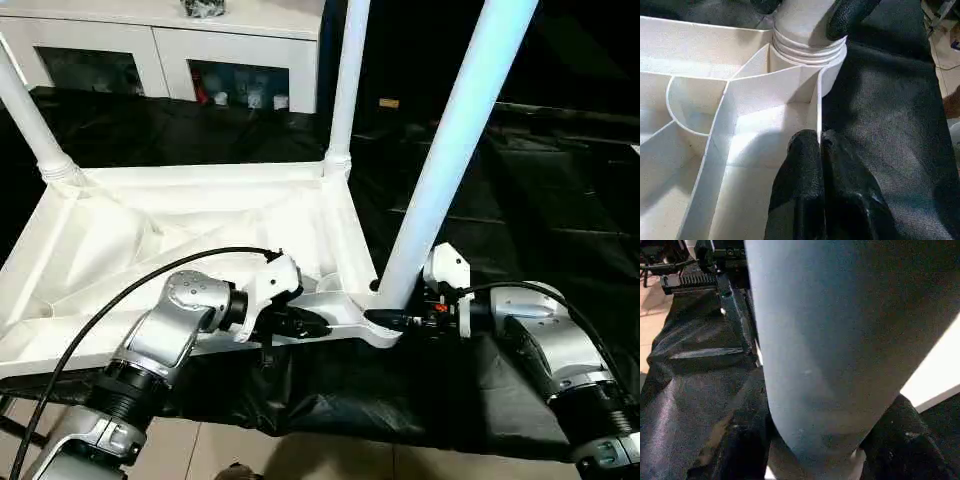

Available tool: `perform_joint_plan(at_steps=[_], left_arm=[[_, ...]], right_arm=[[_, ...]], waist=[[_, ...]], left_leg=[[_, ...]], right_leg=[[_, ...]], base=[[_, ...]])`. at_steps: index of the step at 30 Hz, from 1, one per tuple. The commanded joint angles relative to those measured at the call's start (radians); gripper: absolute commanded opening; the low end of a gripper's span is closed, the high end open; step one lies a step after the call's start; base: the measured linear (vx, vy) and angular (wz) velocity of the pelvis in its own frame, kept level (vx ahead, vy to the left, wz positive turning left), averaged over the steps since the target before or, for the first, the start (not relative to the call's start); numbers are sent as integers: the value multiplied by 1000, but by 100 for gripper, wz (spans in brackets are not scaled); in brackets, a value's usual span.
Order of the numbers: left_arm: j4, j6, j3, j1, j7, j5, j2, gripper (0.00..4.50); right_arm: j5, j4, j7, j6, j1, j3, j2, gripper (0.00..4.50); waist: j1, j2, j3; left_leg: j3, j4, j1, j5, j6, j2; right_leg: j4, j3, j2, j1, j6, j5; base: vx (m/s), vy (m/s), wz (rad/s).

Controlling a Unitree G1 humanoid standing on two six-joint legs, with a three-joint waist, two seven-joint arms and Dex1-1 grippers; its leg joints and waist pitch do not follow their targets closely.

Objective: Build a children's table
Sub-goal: Rotate leg to tighten

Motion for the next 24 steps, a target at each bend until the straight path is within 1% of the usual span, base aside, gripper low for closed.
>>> perform_joint_plan(at_steps=[1,2,4,6,7,8,9,10,11,12,13,14,15,16,17,18,19,20,21,22,23,24], left_arm=[[-34,-15,14,-26,55,-17,-30,0],[-34,-15,14,-26,55,-17,-30,0],[-31,-13,19,-26,78,-17,-43,0],[-31,-7,25,-26,95,-18,-53,0],[-31,-7,25,-26,97,-17,-53,0],[-26,-2,28,-30,125,-9,-65,0],[-16,1,30,-38,165,7,-79,0],[-15,2,30,-38,166,7,-80,0],[-12,3,31,-41,179,12,-85,0],[-5,10,33,-47,205,20,-97,0],[15,28,40,-66,267,33,-131,0],[22,35,42,-73,289,37,-144,0],[32,45,45,-82,318,43,-161,0],[46,51,50,-95,355,50,-184,0],[69,64,57,-115,406,55,-219,0],[71,65,58,-117,410,56,-222,0],[102,70,61,-143,476,69,-265,0],[114,71,60,-153,500,75,-282,0],[123,71,57,-161,519,81,-297,0],[123,71,57,-161,519,81,-297,0],[136,62,45,-171,534,94,-316,0],[136,61,45,-172,534,95,-317,0]], right_arm=[[-9,-40,62,16,34,101,21,199],[-9,-40,62,16,34,101,21,199],[-9,-39,50,14,46,98,26,199],[-8,-37,34,14,51,92,33,198],[-8,-37,32,14,51,92,33,198],[-22,-14,-33,14,44,74,59,198],[-51,30,-136,8,26,51,95,198],[-52,31,-139,7,25,51,96,198],[-63,46,-174,4,19,44,108,198],[-75,73,-236,16,6,30,130,197],[-101,130,-360,24,-19,8,177,197],[-109,149,-401,24,-27,1,193,196],[-119,174,-453,23,-38,-7,215,196],[-125,196,-506,21,-47,-15,241,196],[-131,229,-582,32,-63,-26,281,196],[-131,232,-588,32,-65,-27,285,196],[-142,279,-685,39,-93,-39,334,195],[-149,300,-726,37,-108,-42,356,195],[-156,323,-759,33,-126,-43,376,195],[-156,323,-759,33,-126,-43,376,195],[-152,365,-800,23,-161,-55,416,195],[-152,368,-802,21,-164,-55,419,195]], waist=[[-3,-5,-68],[-2,-3,-69],[-2,-3,-69],[-1,-1,-68],[-2,-2,-68],[-1,-2,-67],[-5,-2,-66],[-5,-2,-66],[-10,-4,-64],[-10,-4,-65],[-12,-5,-64],[-18,-2,-59],[-18,-5,-63],[-19,-5,-63],[-21,-3,-61],[-24,-4,-63],[-24,-4,-64],[-29,-3,-64],[-29,-6,-67],[-29,-4,-67],[-30,-2,-67],[-33,-3,-67]], left_leg=[[-9,-66,13,-184,50,40],[-9,-66,14,-185,49,40],[-9,-67,14,-188,48,40],[-9,-67,16,-195,46,41],[-8,-67,16,-199,46,40],[-9,-67,16,-201,43,41],[-10,-70,15,-206,34,40],[-10,-70,15,-206,34,40],[-11,-70,15,-226,23,37],[-13,-70,16,-236,17,37],[-12,-70,17,-240,16,38],[-11,-71,21,-261,4,35],[-16,-71,19,-266,-6,33],[-16,-72,18,-262,-6,34],[-14,-72,20,-264,-6,34],[-15,-71,21,-268,-8,33],[-16,-72,21,-266,-8,33],[-15,-72,20,-262,-9,33],[-15,-71,20,-251,-6,33],[-14,-70,19,-247,-5,33],[-13,-70,15,-237,4,33],[-13,-71,13,-236,4,33]], right_leg=[[-81,49,-81,47,-185,-272],[-81,49,-80,46,-186,-270],[-81,49,-80,47,-187,-271],[-82,50,-81,46,-187,-277],[-83,50,-80,45,-186,-281],[-84,50,-81,45,-186,-288],[-85,49,-81,44,-182,-304],[-85,49,-81,44,-182,-304],[-89,46,-82,43,-173,-346],[-92,46,-83,45,-160,-379],[-94,47,-83,41,-157,-388],[-99,46,-80,33,-151,-430],[-101,42,-85,41,-133,-466],[-102,43,-85,40,-128,-467],[-106,45,-84,35,-123,-464],[-105,44,-83,35,-124,-460],[-104,44,-83,36,-124,-452],[-103,45,-82,33,-131,-433],[-100,46,-83,37,-135,-408],[-98,47,-83,36,-139,-394],[-95,48,-83,38,-147,-355],[-94,48,-83,39,-150,-351]], base=[[0,0,0],[0,0,0],[0,0,0],[0,0,0],[0,0,0],[0,0,0],[0,0,0],[0,0,0],[0,0,0],[0,0,0],[0,0,0],[0,0,0],[0,0,0],[0,0,0],[0,0,0],[0,0,0],[0,0,0],[0,0,0],[0,0,0],[0,0,0],[0,0,0],[0,0,0]])
